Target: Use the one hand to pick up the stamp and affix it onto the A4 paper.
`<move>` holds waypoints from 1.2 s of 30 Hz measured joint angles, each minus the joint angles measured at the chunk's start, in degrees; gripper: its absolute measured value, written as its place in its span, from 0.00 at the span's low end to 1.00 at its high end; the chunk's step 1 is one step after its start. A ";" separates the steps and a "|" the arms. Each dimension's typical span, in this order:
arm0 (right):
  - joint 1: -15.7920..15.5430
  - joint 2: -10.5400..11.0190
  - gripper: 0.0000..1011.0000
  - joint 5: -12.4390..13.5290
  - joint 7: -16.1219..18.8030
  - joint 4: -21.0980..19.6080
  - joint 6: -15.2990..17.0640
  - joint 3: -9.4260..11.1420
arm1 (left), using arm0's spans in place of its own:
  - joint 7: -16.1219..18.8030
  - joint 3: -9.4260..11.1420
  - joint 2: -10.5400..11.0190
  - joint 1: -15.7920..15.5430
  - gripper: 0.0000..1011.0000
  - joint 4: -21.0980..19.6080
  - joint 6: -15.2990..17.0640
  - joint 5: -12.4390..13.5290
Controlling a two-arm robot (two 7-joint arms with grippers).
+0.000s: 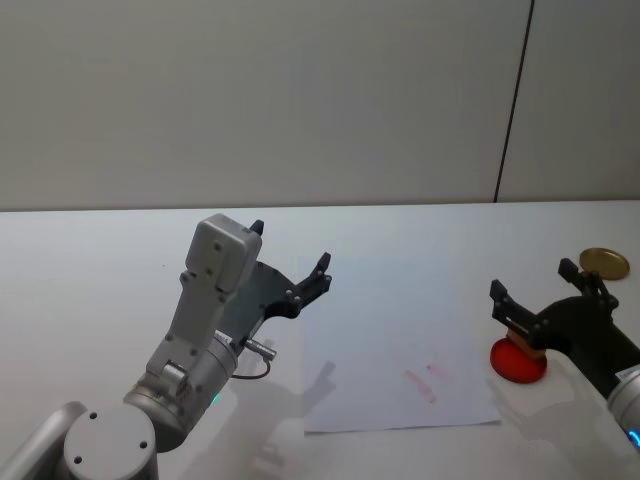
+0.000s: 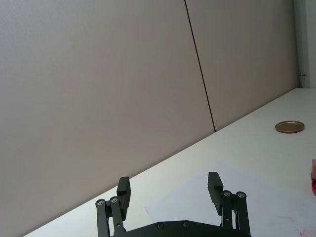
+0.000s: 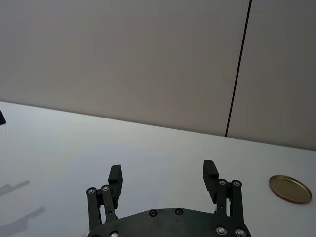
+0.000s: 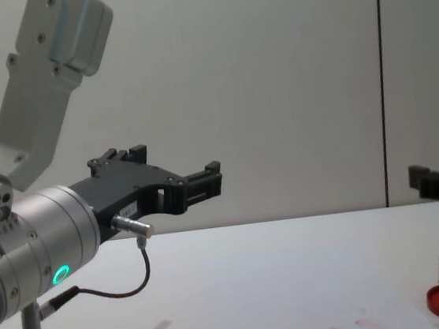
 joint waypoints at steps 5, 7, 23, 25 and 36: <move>0.45 0.62 0.99 0.32 1.53 1.35 1.22 0.49 | 0.00 0.00 0.00 0.00 0.98 0.00 0.00 0.00; 0.71 0.94 0.99 0.39 2.33 2.16 1.84 0.75 | 0.00 0.00 0.00 0.00 0.98 0.00 0.00 0.00; 2.61 2.31 0.99 -0.45 7.17 7.42 4.84 1.73 | 0.00 0.00 0.00 0.00 0.98 0.00 0.00 0.00; 2.91 2.41 0.99 -0.60 7.75 8.16 5.15 1.79 | 0.00 0.00 0.00 0.00 0.98 0.00 0.00 0.00; 4.26 2.67 0.95 -1.24 10.05 10.89 6.64 2.02 | 0.00 0.00 0.00 0.00 0.98 0.00 0.00 0.00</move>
